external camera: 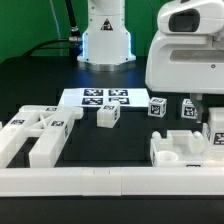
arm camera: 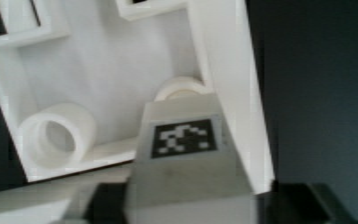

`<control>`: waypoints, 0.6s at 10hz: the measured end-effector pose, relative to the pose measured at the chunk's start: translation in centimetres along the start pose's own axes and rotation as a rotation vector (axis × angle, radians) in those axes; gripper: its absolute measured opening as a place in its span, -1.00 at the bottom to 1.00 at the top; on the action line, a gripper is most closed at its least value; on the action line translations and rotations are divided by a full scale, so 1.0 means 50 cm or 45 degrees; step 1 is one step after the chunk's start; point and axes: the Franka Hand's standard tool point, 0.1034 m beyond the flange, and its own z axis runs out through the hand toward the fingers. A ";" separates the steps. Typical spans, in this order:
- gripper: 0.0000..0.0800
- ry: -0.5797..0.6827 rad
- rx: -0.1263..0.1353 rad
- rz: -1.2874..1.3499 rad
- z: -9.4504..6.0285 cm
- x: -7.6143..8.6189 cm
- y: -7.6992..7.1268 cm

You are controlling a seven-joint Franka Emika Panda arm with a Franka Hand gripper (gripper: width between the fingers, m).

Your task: Assemble chair

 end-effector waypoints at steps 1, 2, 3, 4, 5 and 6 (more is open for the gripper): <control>-0.29 0.000 0.000 0.001 0.000 0.000 0.001; -0.28 0.000 0.000 0.001 0.000 0.000 0.001; -0.28 0.000 0.000 0.002 0.000 0.000 0.001; -0.28 0.000 0.000 0.035 0.000 0.000 0.001; -0.28 0.019 0.001 0.095 0.000 -0.001 0.000; -0.28 0.053 0.002 0.246 0.000 -0.006 0.001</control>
Offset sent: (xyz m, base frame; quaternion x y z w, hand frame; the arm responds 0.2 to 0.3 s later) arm 0.0000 0.0000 0.0000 0.0000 0.0000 0.0650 0.9979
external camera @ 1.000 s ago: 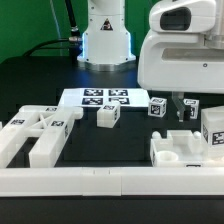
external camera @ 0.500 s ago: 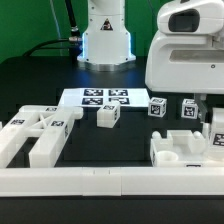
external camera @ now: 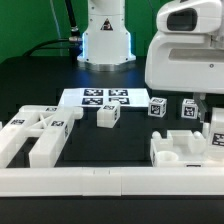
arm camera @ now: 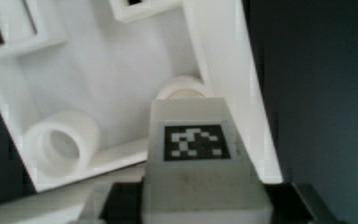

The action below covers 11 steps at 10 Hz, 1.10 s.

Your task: Assemble chair

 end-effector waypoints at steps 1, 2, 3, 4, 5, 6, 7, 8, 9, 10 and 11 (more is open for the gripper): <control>-0.28 0.030 0.003 0.253 0.000 -0.004 0.002; -0.28 0.031 0.014 0.334 0.000 -0.003 0.004; -0.28 0.034 0.019 0.447 0.000 -0.002 0.005; -0.27 0.033 0.020 0.568 0.000 -0.001 0.006; -0.27 0.032 0.021 0.608 0.000 -0.001 0.006; -0.27 0.029 0.024 0.715 0.001 -0.001 0.006; -0.27 0.025 0.028 0.791 0.001 -0.001 0.007; -0.27 0.022 0.031 0.845 0.001 -0.001 0.007; -0.27 0.020 0.032 0.961 0.001 -0.002 0.006; -0.27 0.017 0.032 1.081 0.002 -0.006 0.003; -0.27 0.000 0.046 1.228 0.004 -0.009 -0.002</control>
Offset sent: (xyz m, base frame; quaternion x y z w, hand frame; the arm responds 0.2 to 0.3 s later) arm 0.0000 0.0000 0.0000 0.0000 0.0000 0.2571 0.9664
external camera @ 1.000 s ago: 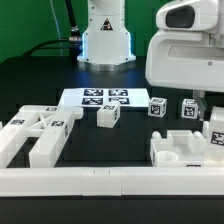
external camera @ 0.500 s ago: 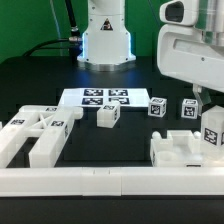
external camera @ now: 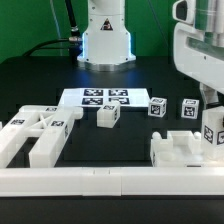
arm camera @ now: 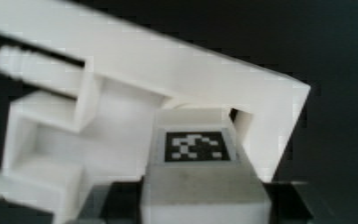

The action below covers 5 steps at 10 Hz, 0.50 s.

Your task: Assemble chair

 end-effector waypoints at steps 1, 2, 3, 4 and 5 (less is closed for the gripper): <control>-0.27 -0.016 0.009 0.120 0.002 -0.006 -0.001; -0.27 -0.034 0.033 0.229 0.003 -0.014 -0.004; -0.27 -0.059 0.047 0.380 0.004 -0.020 -0.009; -0.27 -0.073 0.058 0.455 0.004 -0.021 -0.012; -0.27 -0.076 0.057 0.481 0.004 -0.022 -0.011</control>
Offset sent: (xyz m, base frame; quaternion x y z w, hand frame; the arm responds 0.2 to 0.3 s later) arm -0.0017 0.0025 -0.0040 0.0304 -0.0201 0.1953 0.9801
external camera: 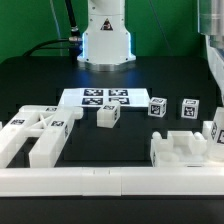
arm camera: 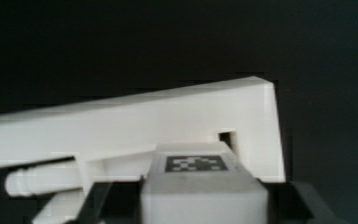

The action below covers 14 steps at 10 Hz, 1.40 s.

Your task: Assemble chair

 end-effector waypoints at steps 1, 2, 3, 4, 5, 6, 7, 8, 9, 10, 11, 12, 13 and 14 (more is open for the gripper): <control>0.01 0.001 -0.005 -0.088 0.001 0.001 0.001; 0.35 0.005 -0.016 -0.187 0.001 0.006 0.003; 0.35 0.007 -0.033 -0.227 0.000 0.008 0.005; 0.57 0.006 -0.034 -0.334 0.002 0.007 0.006; 0.61 0.004 -0.035 -0.462 0.002 0.008 0.007; 0.62 0.004 -0.036 -0.517 0.003 0.008 0.007; 0.62 0.003 -0.036 -0.643 0.003 0.008 0.007; 0.62 0.001 -0.037 -0.763 0.003 0.008 0.007; 0.62 0.003 -0.042 -0.907 0.003 0.010 0.008; 0.62 0.005 -0.047 -1.016 0.003 0.010 0.009; 0.62 0.013 -0.048 -1.164 0.002 0.009 0.009; 0.62 0.020 -0.049 -1.309 0.002 0.009 0.009; 0.62 0.023 -0.047 -1.427 0.002 0.009 0.008; 0.62 0.031 -0.049 -1.529 0.003 0.009 0.008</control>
Offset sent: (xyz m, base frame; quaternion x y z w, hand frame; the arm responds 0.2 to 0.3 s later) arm 0.0000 0.0000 0.0000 0.0000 0.0000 -0.1296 0.9916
